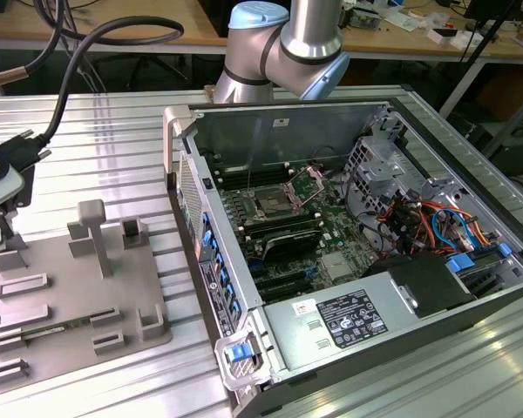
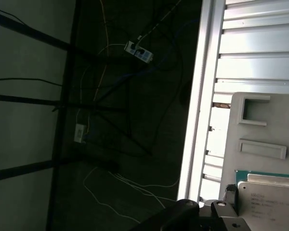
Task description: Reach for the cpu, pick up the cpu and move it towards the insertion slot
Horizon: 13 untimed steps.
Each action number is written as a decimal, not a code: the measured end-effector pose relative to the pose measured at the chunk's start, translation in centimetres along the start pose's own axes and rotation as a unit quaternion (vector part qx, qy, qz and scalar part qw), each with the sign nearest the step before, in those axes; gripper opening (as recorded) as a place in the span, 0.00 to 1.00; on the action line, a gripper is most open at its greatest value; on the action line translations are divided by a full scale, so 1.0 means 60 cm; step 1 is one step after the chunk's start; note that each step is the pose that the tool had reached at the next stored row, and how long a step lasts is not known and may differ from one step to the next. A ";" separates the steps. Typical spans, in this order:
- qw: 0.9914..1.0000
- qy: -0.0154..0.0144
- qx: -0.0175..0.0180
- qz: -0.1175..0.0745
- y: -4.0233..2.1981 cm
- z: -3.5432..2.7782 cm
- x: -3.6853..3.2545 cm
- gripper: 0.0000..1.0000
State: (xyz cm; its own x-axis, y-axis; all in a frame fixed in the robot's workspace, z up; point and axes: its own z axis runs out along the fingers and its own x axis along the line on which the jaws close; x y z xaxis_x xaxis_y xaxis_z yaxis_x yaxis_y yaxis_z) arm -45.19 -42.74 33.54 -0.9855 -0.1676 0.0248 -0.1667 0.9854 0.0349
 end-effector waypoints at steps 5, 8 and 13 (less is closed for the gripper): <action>1.000 0.000 0.000 0.000 0.000 -0.007 0.000 0.55; 1.000 0.000 0.000 0.000 0.000 -0.010 0.000 0.55; 1.000 0.000 0.000 0.000 0.001 -0.016 0.000 0.55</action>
State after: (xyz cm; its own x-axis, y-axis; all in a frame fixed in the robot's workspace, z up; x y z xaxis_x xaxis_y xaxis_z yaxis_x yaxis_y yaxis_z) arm -45.20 -42.73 34.51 -0.9854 -0.1683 0.0247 -0.1674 0.9853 0.0349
